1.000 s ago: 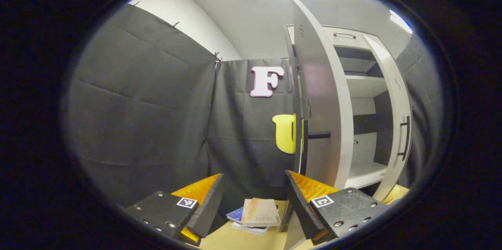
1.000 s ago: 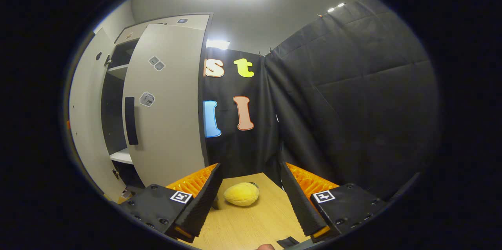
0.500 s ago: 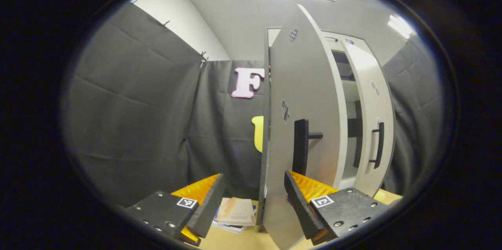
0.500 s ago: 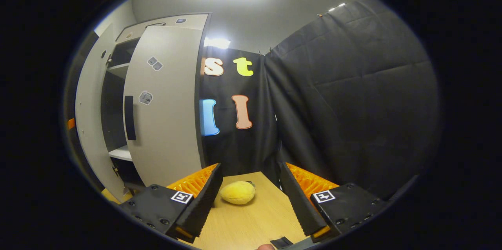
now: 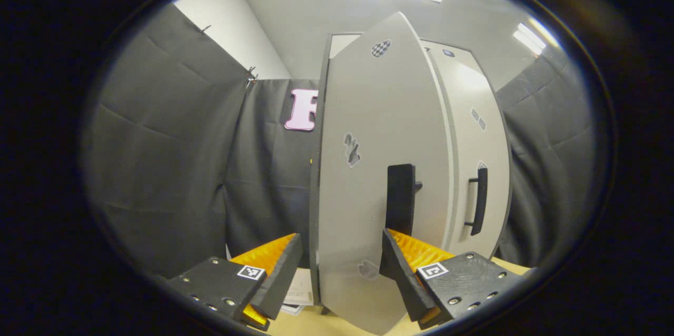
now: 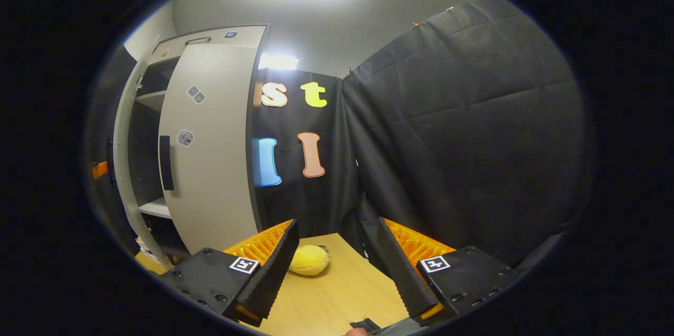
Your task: Grasp the bottle in the cabinet with the left hand and place it on the coaster, then close the right door with the right hand and the left door with the left hand.
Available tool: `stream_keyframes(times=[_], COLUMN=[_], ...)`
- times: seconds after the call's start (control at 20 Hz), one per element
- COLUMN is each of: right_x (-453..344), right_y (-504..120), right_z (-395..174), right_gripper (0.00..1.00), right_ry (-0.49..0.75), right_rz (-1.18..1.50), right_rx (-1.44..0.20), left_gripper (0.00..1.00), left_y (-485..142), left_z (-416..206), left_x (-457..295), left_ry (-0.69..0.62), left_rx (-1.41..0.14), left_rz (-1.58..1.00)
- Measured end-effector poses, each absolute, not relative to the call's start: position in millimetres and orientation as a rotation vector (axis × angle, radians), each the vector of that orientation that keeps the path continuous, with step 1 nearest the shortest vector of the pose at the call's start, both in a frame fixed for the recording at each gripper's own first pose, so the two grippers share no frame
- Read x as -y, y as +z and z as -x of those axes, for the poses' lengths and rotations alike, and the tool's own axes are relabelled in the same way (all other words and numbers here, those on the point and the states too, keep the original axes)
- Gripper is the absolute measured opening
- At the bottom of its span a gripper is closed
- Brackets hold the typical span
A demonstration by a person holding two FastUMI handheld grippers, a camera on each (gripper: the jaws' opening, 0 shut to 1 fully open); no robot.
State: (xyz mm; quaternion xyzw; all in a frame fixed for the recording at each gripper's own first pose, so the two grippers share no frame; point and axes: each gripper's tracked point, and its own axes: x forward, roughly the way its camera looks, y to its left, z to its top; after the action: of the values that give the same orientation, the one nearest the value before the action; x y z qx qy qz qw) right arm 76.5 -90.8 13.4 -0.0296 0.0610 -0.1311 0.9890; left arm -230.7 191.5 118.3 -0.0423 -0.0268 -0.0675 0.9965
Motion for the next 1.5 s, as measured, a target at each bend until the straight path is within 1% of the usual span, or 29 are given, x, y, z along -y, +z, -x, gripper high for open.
stream_keyframes(times=[0.05,0.15,0.25,0.4,0.5,0.55,0.6,0.65,0.75,0.8,0.85,0.9,1.15,1.35,1.4,1.45,1.5], right_x=[95,101,102,97,87,80,70,61,43,34,26,16,-22,-44,-49,-53,-57], right_y=[13,11,8,7,9,11,13,14,17,18,19,19,14,10,10,10,10], right_z=[-73,-66,-63,-67,-72,-74,-78,-81,-88,-90,-91,-93,-92,-86,-84,-81,-80], right_gripper=[0.95,0.95,0.95,0.95,0.95,0.95,0.92,0.95,0.95,0.92,0.92,0.95,0.95,0.95,0.95,0.95,0.95], right_ry=[-0.273,-0.286,-0.29,-0.273,-0.248,-0.229,-0.203,-0.178,-0.135,-0.115,-0.094,-0.072,0.009,0.059,0.07,0.079,0.088], right_rz=[0.058,0.045,0.033,0.038,0.034,0.026,0.017,0.012,0.01,0.009,0.007,0.005,0.002,0.005,0.004,0.0,-0.002], right_rx=[-0.123,-0.129,-0.139,-0.146,-0.141,-0.132,-0.124,-0.119,-0.109,-0.102,-0.097,-0.096,-0.086,-0.085,-0.082,-0.075,-0.067], left_gripper=[0.94,0.95,0.95,0.95,0.91,0.89,0.95,0.95,0.94,0.94,0.94,0.94,0.95,0.94,0.89,0.95,0.95], left_y=[116,115,115,109,107,107,109,110,112,112,111,111,97,79,74,68,64], left_z=[227,218,214,217,220,227,235,244,261,271,282,292,341,373,379,382,388], left_x=[-182,-163,-149,-146,-150,-156,-163,-171,-188,-197,-207,-216,-261,-290,-295,-300,-305], left_ry=[-0.143,-0.17,-0.191,-0.198,-0.208,-0.211,-0.21,-0.207,-0.195,-0.19,-0.182,-0.169,-0.113,-0.073,-0.065,-0.06,-0.056], left_rx=[0.051,0.045,0.045,0.056,0.047,0.049,0.054,0.056,0.057,0.056,0.054,0.052,0.02,-0.013,-0.025,-0.032,-0.034], left_rz=[0.092,0.097,0.076,0.052,0.048,0.048,0.044,0.037,0.023,0.014,0.003,-0.011,-0.013,-0.027,-0.025,-0.023,-0.022])
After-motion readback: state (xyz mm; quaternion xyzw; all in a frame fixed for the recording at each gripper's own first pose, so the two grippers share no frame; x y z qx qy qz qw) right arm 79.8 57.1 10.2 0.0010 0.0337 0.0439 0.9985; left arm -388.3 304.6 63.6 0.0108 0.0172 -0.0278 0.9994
